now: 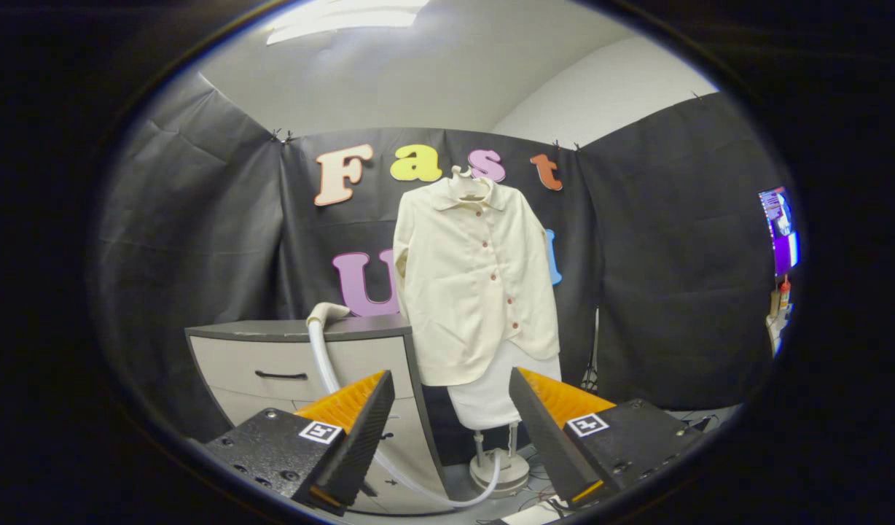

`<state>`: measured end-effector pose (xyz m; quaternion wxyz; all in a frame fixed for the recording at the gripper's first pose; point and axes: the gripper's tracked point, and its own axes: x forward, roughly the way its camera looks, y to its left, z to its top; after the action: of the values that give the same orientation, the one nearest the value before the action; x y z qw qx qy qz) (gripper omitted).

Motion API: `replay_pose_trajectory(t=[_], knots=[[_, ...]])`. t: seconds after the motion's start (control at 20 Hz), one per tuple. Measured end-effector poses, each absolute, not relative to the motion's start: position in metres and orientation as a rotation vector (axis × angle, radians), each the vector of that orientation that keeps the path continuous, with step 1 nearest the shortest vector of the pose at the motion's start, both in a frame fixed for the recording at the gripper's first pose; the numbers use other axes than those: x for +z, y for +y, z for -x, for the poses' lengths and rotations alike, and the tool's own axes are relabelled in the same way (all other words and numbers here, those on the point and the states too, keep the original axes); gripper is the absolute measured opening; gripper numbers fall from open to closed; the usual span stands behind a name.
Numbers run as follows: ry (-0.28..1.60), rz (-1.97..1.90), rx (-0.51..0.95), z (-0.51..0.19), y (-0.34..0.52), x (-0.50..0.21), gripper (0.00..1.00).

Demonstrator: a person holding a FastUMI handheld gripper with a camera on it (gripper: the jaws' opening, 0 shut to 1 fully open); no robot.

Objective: Iron the clothes twice with a garment steamer, once on the left side and once on the right side.

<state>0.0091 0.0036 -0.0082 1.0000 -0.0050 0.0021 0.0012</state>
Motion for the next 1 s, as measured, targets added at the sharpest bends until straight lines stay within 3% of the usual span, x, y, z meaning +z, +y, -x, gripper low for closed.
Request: replay_pose_trajectory(t=[0.6, 1.0], knots=[[-0.007, 0.053, 0.042, -0.075, 0.039, 0.039, 0.96], [0.085, 0.096, 0.200, -0.161, 0.128, 0.059, 0.96]])
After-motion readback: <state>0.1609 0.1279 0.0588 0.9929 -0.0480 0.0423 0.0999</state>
